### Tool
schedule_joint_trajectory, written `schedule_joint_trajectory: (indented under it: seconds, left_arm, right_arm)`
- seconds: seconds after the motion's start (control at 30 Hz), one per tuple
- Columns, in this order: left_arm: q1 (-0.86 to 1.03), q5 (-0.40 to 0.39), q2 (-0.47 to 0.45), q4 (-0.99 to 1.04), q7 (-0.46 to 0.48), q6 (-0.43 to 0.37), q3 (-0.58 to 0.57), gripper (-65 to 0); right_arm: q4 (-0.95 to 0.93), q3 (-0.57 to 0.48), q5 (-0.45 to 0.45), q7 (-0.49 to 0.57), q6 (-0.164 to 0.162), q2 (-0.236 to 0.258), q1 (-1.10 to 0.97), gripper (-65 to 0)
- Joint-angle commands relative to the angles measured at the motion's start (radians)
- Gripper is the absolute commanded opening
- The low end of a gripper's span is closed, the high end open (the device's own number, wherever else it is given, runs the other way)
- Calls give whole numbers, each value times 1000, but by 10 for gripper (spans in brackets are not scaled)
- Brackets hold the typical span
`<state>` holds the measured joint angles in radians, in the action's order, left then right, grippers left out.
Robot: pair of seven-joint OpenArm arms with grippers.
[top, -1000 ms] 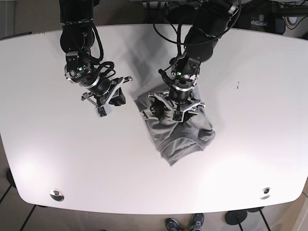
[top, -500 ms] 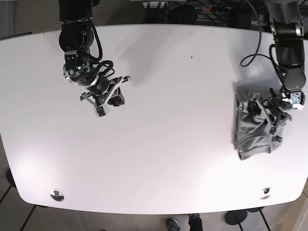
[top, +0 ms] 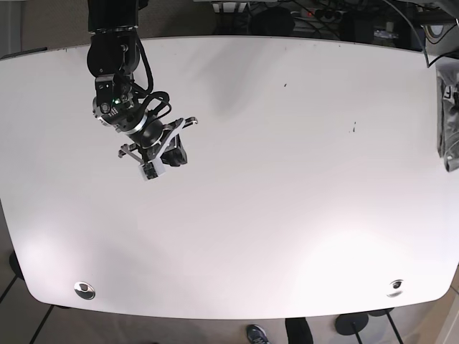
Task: Fold the T-shirt properly
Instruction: 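Grasp the crumpled green shirt with the right gripper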
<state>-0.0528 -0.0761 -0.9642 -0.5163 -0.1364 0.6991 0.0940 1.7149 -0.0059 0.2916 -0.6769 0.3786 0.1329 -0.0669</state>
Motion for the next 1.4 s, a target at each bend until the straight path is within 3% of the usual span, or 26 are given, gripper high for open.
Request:
schedule_joint_trajectory:
  seconds: [0.03, 0.13, 0.2, 0.37, 0.53, 0.6, 0.7, 0.8, 0.87, 0.9, 0.97, 1.07, 1.17, 1.23, 1.4]
  left_arm:
    - [29, 19, -22, -98, -16, -1, 45, -242]
    - [100, 20, -14, -305, -33, -1, 118, -242]
    - [104, 19, -2, -450, -111, -1, 125, -242]
    - [47, 20, 139, -806, -269, -1, 125, -242]
    - [21, 25, 347, -1056, -319, -1, 125, -242]
    - [18, 25, 494, -1168, -355, -1, 125, -237]
    - [24, 25, 638, -1266, -432, -3, 128, -233]
    - [66, 23, 713, -1303, -503, -85, 126, -161]
    - [98, 22, 744, -1313, -504, -118, 128, -147]
    - [120, 20, 761, -1316, -506, -126, 128, -146]
    - [173, 22, 756, -1344, -506, -126, 132, -161]
    - [222, 20, 755, -1364, -504, -124, 211, -204]
    - [227, 20, 756, -1359, -506, -124, 281, -232]
    - [229, 23, 758, -1358, -506, -124, 289, -260]
    - [245, 23, 773, -1358, -506, -124, 290, -267]
  right_arm:
    - [24, 2, 11, 24, 6, 3, 12, -585]
    - [24, 2, 11, 24, 6, 3, 11, -585]
    - [24, 4, 11, 24, 6, 6, 8, -585]
    - [47, 4, 4, 27, 0, 9, -20, -585]
    - [135, 19, 4, 26, -2, 6, -78, -582]
    - [192, 57, 4, 26, -2, 1, -101, -579]
    - [241, 77, 4, 24, -2, 0, -138, -579]
    - [250, 77, 4, 24, -2, 1, -139, -574]
    - [248, 73, 4, 24, -2, 1, -133, -507]
    - [247, 63, 4, 24, -2, -3, -113, -425]
    - [231, 1, -7, 24, -2, -12, -58, -265]
    - [170, -147, -91, 24, -2, -12, 46, -120]
    - [33, -368, -251, 27, 4, -22, 198, -105]
    - [-74, -495, -279, 30, 3, -25, 307, -105]
    - [-344, -578, -286, 69, 7, -101, 464, -105]
